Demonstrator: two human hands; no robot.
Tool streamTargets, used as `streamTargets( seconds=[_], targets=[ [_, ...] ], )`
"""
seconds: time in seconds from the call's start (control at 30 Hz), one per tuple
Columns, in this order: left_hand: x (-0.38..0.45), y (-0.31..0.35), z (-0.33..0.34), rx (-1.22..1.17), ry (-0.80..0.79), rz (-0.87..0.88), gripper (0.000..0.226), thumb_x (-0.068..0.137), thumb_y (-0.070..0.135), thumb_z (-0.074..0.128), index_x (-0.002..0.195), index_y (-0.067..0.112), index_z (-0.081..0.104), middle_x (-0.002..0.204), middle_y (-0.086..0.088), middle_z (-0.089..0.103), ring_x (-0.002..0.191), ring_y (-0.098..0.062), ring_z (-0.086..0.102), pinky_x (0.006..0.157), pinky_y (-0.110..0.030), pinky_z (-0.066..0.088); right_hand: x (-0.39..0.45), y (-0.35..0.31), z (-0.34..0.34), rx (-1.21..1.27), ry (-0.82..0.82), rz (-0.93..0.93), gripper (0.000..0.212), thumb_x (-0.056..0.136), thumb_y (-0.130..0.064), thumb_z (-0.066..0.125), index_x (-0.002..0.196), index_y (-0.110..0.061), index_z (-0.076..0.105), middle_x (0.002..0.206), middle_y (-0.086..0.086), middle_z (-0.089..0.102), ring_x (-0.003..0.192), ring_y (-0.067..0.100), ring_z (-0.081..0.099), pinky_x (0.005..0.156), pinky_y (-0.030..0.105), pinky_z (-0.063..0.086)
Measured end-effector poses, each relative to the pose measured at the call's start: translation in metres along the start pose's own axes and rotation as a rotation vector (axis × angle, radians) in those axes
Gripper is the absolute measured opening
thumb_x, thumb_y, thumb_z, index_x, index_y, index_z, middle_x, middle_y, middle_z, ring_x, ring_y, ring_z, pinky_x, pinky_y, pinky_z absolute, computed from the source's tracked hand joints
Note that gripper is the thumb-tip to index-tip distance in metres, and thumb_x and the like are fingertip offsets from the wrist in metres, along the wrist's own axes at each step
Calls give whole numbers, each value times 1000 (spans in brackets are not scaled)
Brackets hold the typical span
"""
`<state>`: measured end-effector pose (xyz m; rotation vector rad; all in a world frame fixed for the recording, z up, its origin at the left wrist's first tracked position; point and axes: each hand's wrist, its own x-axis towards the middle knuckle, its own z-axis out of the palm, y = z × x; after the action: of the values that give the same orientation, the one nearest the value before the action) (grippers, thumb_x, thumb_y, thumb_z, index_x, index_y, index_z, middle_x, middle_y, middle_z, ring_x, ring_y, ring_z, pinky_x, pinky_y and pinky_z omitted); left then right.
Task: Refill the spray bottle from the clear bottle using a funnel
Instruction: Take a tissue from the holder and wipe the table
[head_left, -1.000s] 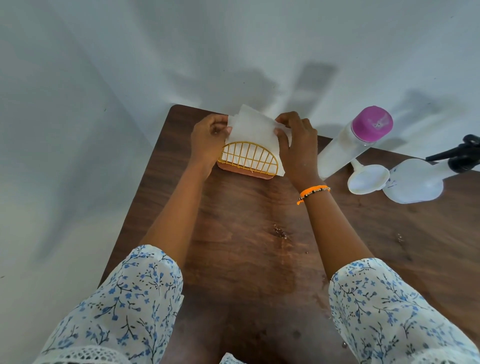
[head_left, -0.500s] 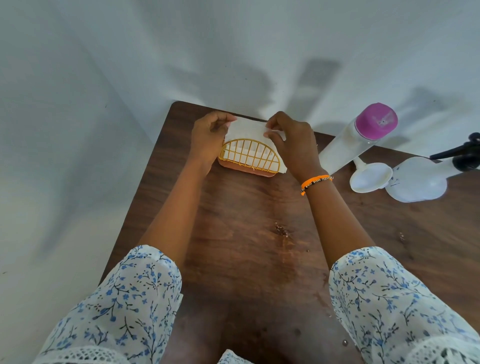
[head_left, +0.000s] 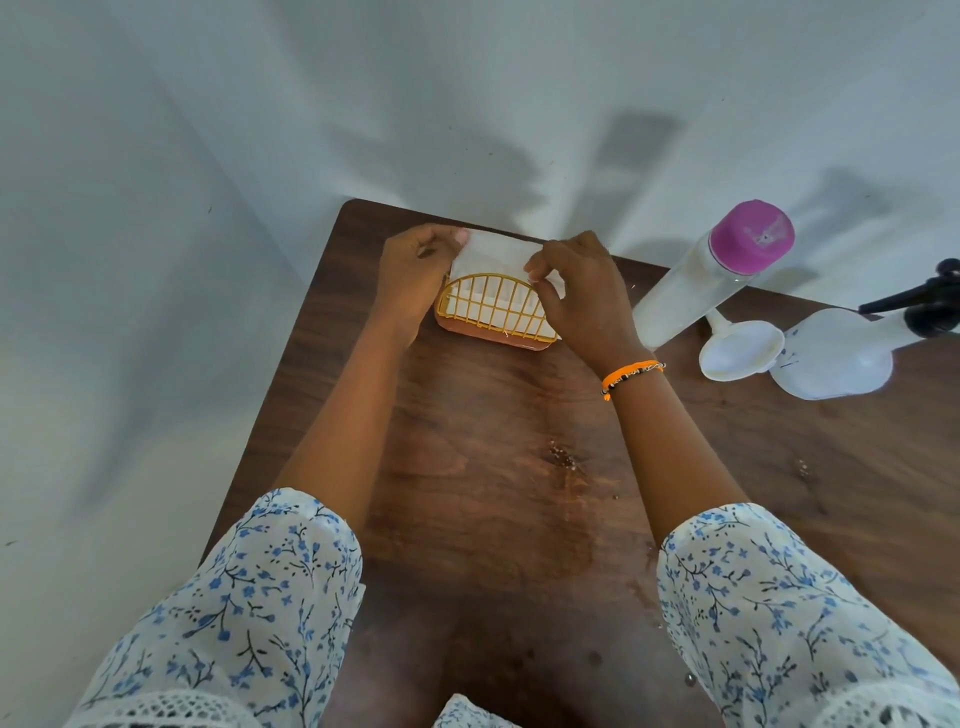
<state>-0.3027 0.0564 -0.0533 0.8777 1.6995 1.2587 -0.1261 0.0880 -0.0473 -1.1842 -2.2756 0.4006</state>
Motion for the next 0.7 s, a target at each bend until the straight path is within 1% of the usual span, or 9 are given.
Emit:
streamTargets(
  seconds=[0.1,0.2,0.27,0.33,0.4,0.5,0.63,0.7],
  targets=[
    [2,1,1,70,22,22,18,88,15,63,106,11,67,98,7,64,83,2,60,61,-4,47,-3,-1,-1,25,-25,39,3,83,-3,57,84,-5,57,91,7,69,89,26,57,71,33,44],
    [2,2,2,106,35,45,16,87,10,64,103,12,67,98,6,64,84,0,60,61,-4,47,-8,-5,-3,103,20,89,6,84,-1,54,88,-3,57,90,7,68,84,25,58,69,26,39],
    [3,2,2,102,38,57,18,86,5,64,102,15,65,99,5,64,87,-2,60,62,-7,49,-12,-11,-6,165,93,131,11,84,0,52,91,-4,59,90,4,67,84,22,60,70,23,41],
    [2,1,3,101,40,69,24,85,2,63,105,15,62,97,6,62,87,-3,61,65,-10,52,-14,-18,-11,203,172,175,15,86,-1,51,97,-5,59,94,2,68,87,20,62,76,26,47],
    [-1,2,4,100,50,81,29,85,1,62,110,15,60,94,7,61,86,-3,61,68,-12,52,-15,-25,-18,235,246,215,19,86,-1,49,101,-5,59,96,1,66,91,19,62,79,28,49],
    [-3,5,4,94,54,99,31,85,0,62,111,16,59,89,12,59,84,-1,60,72,-11,51,-16,-32,-29,286,365,231,24,85,4,46,105,-3,58,97,-6,59,93,13,60,83,21,47],
    [-2,9,4,125,57,114,32,85,0,62,113,15,59,87,13,58,84,0,58,70,-6,48,-16,-34,-44,318,541,264,27,86,8,41,107,0,56,102,-6,54,91,-5,50,83,15,42],
    [-2,10,4,128,57,108,32,85,1,62,114,15,59,89,12,58,86,-2,58,72,-7,48,-20,-37,-50,342,620,272,24,88,8,40,106,1,54,101,-5,53,92,-12,47,84,11,39]
  ],
)
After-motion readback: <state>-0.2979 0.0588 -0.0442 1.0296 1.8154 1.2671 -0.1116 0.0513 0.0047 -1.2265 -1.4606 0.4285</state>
